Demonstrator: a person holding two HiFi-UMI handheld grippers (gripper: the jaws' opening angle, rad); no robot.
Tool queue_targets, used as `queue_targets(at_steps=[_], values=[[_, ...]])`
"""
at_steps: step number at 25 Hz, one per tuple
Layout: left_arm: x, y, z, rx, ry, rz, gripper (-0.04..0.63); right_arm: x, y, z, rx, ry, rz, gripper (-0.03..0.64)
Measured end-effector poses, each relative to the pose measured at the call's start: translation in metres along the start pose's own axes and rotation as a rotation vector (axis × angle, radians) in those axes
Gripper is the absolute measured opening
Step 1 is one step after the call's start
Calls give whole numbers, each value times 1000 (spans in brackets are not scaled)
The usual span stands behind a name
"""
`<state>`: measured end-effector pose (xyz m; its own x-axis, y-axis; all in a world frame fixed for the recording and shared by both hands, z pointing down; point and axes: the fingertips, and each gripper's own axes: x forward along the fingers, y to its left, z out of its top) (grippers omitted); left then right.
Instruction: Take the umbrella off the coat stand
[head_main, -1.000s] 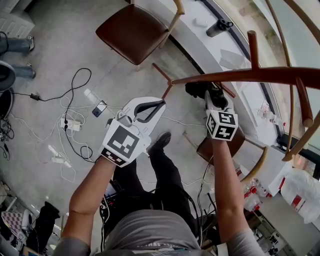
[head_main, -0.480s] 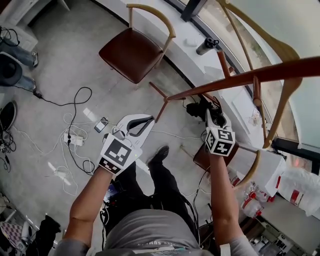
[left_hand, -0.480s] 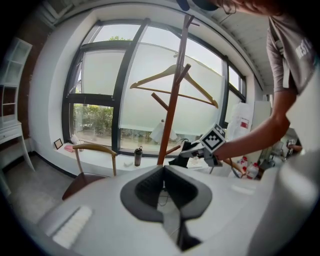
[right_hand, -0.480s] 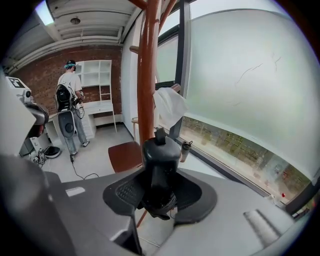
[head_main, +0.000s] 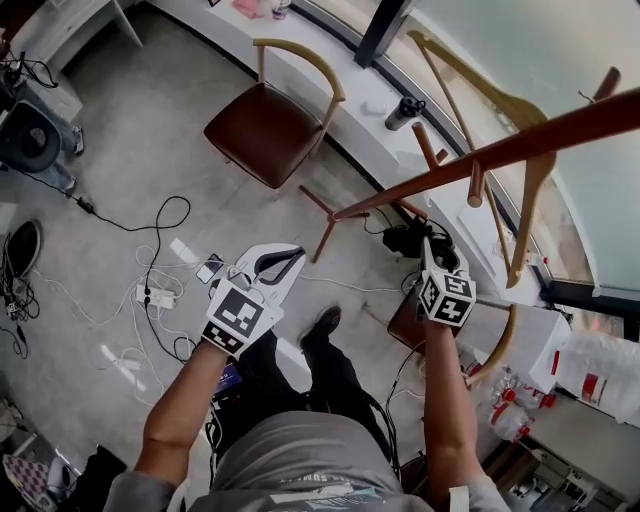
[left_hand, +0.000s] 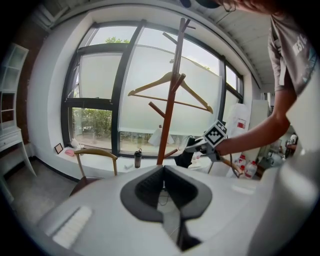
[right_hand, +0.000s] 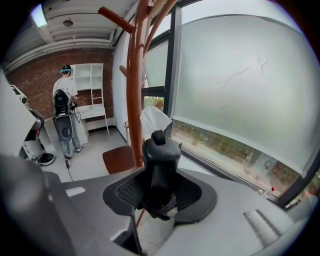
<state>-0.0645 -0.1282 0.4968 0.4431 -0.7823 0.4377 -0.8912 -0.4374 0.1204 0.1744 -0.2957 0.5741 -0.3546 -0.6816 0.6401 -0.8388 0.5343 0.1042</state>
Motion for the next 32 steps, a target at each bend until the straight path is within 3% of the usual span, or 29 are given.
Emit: queue_targets(at_steps=[10, 18, 32], values=[[-33, -16, 50, 65, -47, -19, 3, -66, 4, 38, 21, -66, 17, 158], [-55, -24, 73, 111, -61, -38, 3, -133, 31, 65, 44, -101, 87, 158], [-96, -47, 101, 195, -87, -83, 3, -273, 85, 157, -14, -333, 192, 160]])
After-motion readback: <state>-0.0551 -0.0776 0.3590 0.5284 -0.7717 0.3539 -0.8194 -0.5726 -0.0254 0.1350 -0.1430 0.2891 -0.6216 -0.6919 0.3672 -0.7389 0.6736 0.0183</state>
